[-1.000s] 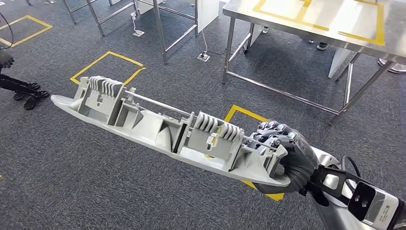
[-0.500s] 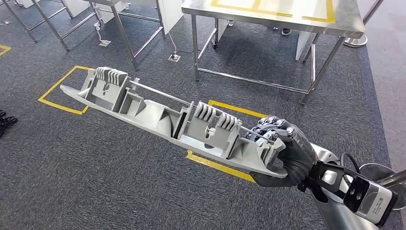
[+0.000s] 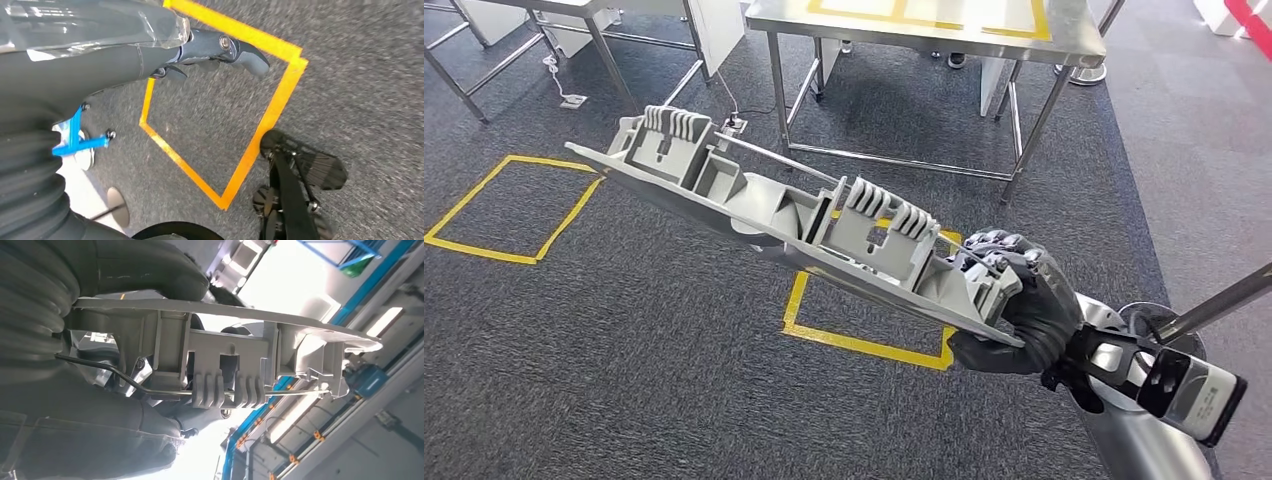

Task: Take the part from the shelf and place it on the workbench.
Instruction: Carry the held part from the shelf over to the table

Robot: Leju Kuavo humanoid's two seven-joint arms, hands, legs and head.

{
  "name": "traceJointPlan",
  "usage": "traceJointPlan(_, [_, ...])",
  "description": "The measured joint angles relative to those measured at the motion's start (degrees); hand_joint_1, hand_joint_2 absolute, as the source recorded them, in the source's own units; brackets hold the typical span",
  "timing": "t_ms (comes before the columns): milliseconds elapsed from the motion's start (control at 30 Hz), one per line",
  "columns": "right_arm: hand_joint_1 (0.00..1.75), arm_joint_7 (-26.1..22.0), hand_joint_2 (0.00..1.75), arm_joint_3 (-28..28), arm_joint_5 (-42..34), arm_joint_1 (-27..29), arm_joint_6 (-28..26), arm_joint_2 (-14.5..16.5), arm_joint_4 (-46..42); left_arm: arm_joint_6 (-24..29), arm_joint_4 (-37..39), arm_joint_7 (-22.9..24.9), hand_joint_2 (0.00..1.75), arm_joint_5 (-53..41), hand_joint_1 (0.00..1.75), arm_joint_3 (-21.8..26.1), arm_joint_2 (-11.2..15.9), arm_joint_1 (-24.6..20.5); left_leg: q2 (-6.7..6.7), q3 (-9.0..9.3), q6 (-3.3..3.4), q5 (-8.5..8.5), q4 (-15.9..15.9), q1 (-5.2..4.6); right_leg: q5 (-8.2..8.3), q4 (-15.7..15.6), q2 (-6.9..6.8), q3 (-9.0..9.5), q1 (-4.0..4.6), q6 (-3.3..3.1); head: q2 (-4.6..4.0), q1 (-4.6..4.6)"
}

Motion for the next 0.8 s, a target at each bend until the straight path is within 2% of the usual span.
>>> traceJointPlan(33, [1.75, 0.0, 1.75, 0.3, 0.0, -0.2, -0.2, 0.0, 0.2, 0.0, 0.0, 0.0, 1.75, 0.0, 0.00, 0.0, 0.0, 0.1, 0.67, -0.07, 0.14, -0.01, 0.0, -0.07, -2.02, 4.2, -1.05, -1.92, 0.03, 0.18, 0.00, 0.14])
traceJointPlan(67, [1.75, 0.0, 1.75, 0.5, 0.0, -0.3, -0.4, 0.0, 0.4, 0.0, 0.0, 0.0, 1.75, 0.0, 0.00, 0.0, 0.1, 0.1, 1.37, -0.12, 0.18, -0.03, 0.0, -0.12, -3.55, 8.2, -1.39, -3.72, 0.01, 0.31, 0.01, 0.13])
traceJointPlan(100, [1.75, 0.1, 1.75, 0.8, 0.0, -0.3, -0.7, 0.0, 0.6, -0.1, 0.0, 0.0, 1.75, 0.0, 0.00, 0.0, 0.1, 0.2, 1.96, -0.15, 0.19, -0.04, 0.0, -0.14, -4.21, 10.7, -1.48, -4.82, 0.01, 0.36, 0.01, 0.14])
traceJointPlan(133, [1.75, 0.3, 1.75, 1.0, 0.0, -0.3, -0.9, 0.0, 0.8, -0.1, 0.0, 0.0, 1.75, 0.0, 0.00, 0.0, 0.1, 0.2, 2.45, -0.14, 0.16, -0.06, 0.1, -0.16, -3.76, 10.8, -1.54, -4.72, 0.01, 0.33, 0.01, 0.14])
traceJointPlan(167, [1.75, 0.4, 1.75, 1.3, 0.1, -0.4, -1.2, 0.0, 1.0, -0.2, 0.0, 0.0, 1.75, 0.0, 0.00, 0.0, 0.1, 0.1, 2.84, -0.09, 0.11, -0.10, 0.1, -0.16, -2.35, 8.5, -1.66, -3.36, 0.01, 0.22, 0.01, 0.14])
traceJointPlan(233, [1.75, 0.6, 1.75, 1.7, 0.4, -0.7, -1.9, -0.1, 1.3, -0.5, 0.0, 0.0, 1.75, 0.0, 0.00, 0.0, 0.1, 0.0, 3.39, 0.06, -0.16, -0.26, 0.1, -0.26, 0.89, -0.3, -2.45, 1.47, 0.06, -0.16, 0.00, 0.15])
traceJointPlan(267, [1.75, 0.5, 1.75, 1.8, 0.6, -0.9, -2.3, -0.2, 1.4, -0.6, 0.0, 0.0, 1.75, 0.0, 0.00, 0.0, 0.1, 0.0, 3.58, 0.06, -0.36, -0.34, 0.2, -0.39, 1.81, -3.7, -2.79, 3.31, 0.13, -0.41, 0.00, 0.12])
traceJointPlan(300, [1.75, 0.5, 1.75, 2.0, 0.7, -1.1, -2.5, -0.2, 1.5, -0.7, 0.0, 0.0, 1.75, 0.0, 0.00, 0.0, 0.2, -0.1, 3.72, 0.03, -0.62, -0.38, 0.2, -0.52, 2.13, -5.6, -3.03, 4.33, 0.23, -0.64, 0.00, 0.10])
traceJointPlan(400, [1.75, 0.5, 1.75, 2.3, 0.9, -1.4, -2.9, -0.3, 1.6, -0.9, 0.0, 0.0, 1.75, 0.0, 0.00, 0.0, 0.3, -0.1, 3.78, -0.09, -1.58, -0.35, 0.2, -0.50, 2.14, -6.1, -2.72, 4.41, 0.38, -1.45, 0.00, 0.06])
traceJointPlan(467, [1.75, 0.5, 1.75, 2.4, 1.0, -1.6, -3.0, -0.4, 1.7, -1.0, 0.0, -0.1, 1.75, 0.0, 0.00, 0.0, 0.3, -0.2, 2.53, -1.11, -2.25, -1.76, 2.2, -0.30, 2.26, -6.3, -2.51, 4.46, 0.13, -2.12, 0.00, -0.06])
traceJointPlan(500, [1.75, 0.4, 1.75, 2.4, 1.0, -1.7, -3.0, -0.5, 1.7, -1.0, 0.0, -0.1, 1.75, 0.0, 0.00, 0.0, 0.3, -0.1, 1.67, -2.56, -2.51, -3.30, 5.0, -0.22, 2.30, -6.3, -2.41, 4.48, 0.00, -2.37, 0.00, -0.16])
traceJointPlan(567, [1.75, 0.4, 1.75, 2.5, 1.0, -1.8, -3.0, -0.5, 1.9, -1.0, 0.0, 0.0, 1.75, 0.0, 0.00, 0.0, 0.3, 0.0, 0.67, -6.71, -2.74, -6.69, 13.2, -0.19, 2.28, -6.3, -2.17, 4.40, 0.04, -2.61, 0.00, -0.28])
traceJointPlan(600, [1.75, 0.3, 1.75, 2.6, 1.0, -1.8, -3.0, -0.5, 2.0, -1.0, 0.0, 0.0, 1.75, 0.0, 0.00, 0.0, 0.4, 0.1, 0.56, -8.51, -2.78, -7.49, 16.4, -0.19, 2.27, -6.3, -2.01, 4.39, 0.06, -2.62, 0.00, -0.31])
traceJointPlan(633, [1.75, 0.2, 1.75, 2.6, 1.0, -1.8, -3.0, -0.5, 2.2, -1.0, 0.0, 0.0, 1.75, 0.0, 0.00, 0.0, 0.4, 0.2, 0.53, -9.36, -2.77, -7.19, 17.6, -0.19, 2.26, -6.3, -1.84, 4.42, 0.07, -2.62, 0.00, -0.31])
traceJointPlan(667, [1.75, 0.1, 1.75, 2.6, 1.0, -1.8, -3.0, -0.5, 2.3, -1.0, 0.0, 0.0, 1.75, 0.0, 0.00, 0.0, 0.4, 0.2, 0.52, -8.95, -2.70, -5.73, 16.2, -0.18, 2.25, -6.3, -1.65, 4.48, 0.07, -2.60, 0.00, -0.32])
traceJointPlan(733, [1.75, -0.1, 1.75, 2.6, 0.9, -2.0, -3.0, -0.5, 2.5, -1.0, 0.0, 0.0, 1.75, 0.0, 0.00, 0.0, 0.4, 0.2, 0.29, -5.36, -2.42, -1.56, 8.1, -0.17, 2.17, -6.3, -1.29, 4.66, 0.07, -2.45, 0.00, -0.33])
traceJointPlan(767, [1.75, -0.2, 1.75, 2.6, 0.8, -2.1, -3.0, -0.5, 2.6, -1.0, 0.0, 0.0, 1.75, 0.0, 0.00, 0.0, 0.4, 0.2, 0.08, -3.52, -2.23, -0.14, 4.2, -0.21, 2.09, -6.2, -1.12, 4.66, 0.19, -2.27, 0.00, -0.32])
traceJointPlan(800, [1.75, -0.2, 1.75, 2.6, 0.8, -2.3, -3.0, -0.5, 2.6, -0.9, 0.0, 0.0, 1.75, 0.0, 0.00, 0.0, 0.4, 0.2, -0.09, -2.35, -2.01, 0.51, 1.7, -0.26, 2.03, -6.2, -1.00, 4.62, 0.29, -2.05, 0.00, -0.30])
